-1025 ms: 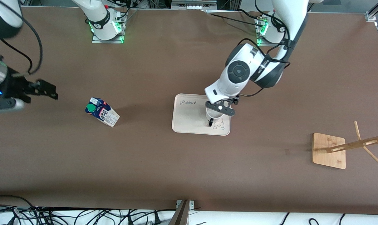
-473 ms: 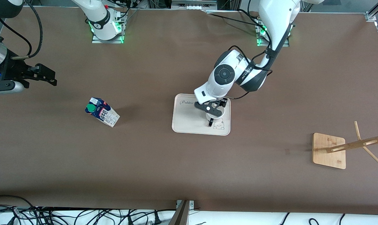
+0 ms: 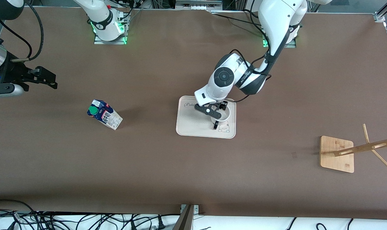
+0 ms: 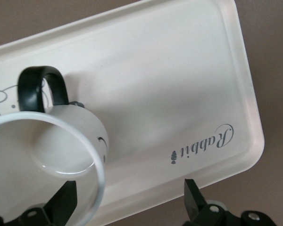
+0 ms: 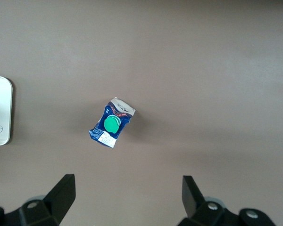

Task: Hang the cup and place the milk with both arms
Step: 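Lower the left gripper onto the mug rim and grasp it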

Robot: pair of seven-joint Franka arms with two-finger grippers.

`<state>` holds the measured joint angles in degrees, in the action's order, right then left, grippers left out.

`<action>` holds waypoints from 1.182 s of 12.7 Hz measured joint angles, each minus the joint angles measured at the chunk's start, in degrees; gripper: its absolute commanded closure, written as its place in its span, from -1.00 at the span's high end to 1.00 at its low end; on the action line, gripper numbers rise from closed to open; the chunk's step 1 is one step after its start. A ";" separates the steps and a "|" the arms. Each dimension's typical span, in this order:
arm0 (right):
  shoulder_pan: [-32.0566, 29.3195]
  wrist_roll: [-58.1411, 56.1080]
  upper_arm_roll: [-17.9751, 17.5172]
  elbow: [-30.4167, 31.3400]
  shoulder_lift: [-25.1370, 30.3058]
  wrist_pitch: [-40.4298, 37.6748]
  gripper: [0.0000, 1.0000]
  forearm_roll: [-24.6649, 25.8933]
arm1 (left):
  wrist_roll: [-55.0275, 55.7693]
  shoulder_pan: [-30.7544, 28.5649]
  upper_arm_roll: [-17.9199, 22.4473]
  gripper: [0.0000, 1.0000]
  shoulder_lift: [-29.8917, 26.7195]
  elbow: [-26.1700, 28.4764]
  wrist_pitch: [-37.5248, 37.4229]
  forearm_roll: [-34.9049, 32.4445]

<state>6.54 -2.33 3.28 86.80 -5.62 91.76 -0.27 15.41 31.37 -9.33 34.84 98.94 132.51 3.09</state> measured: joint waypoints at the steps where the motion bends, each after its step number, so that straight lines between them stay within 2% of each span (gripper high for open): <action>1: 0.00 -0.01 0.00 0.00 -0.03 0.31 1.00 0.00 | 0.00 0.15 0.01 -1.00 0.05 -0.05 0.07 -1.07; 8: 0.00 -0.02 0.00 0.01 -0.06 2.21 1.00 0.00 | 5.93 0.87 0.43 -1.00 0.01 -0.61 -0.01 -3.76; 11: 0.02 -0.02 0.00 0.01 -0.06 2.48 1.00 0.00 | 7.95 0.97 0.49 -1.00 -0.23 -2.69 -1.81 -3.92; 13: 0.04 -0.02 -0.02 0.02 -0.06 2.52 1.00 0.00 | 8.80 1.94 1.35 -1.00 -0.28 -7.87 -8.56 -3.94; 15: 0.05 -0.02 -0.02 0.03 -0.07 2.55 1.00 0.00 | 9.05 2.62 2.90 -1.00 -0.65 -16.23 -18.64 -4.41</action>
<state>6.60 -2.35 3.26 86.83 -5.70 94.31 -0.26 24.46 33.99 -6.43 34.19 82.70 113.87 -1.33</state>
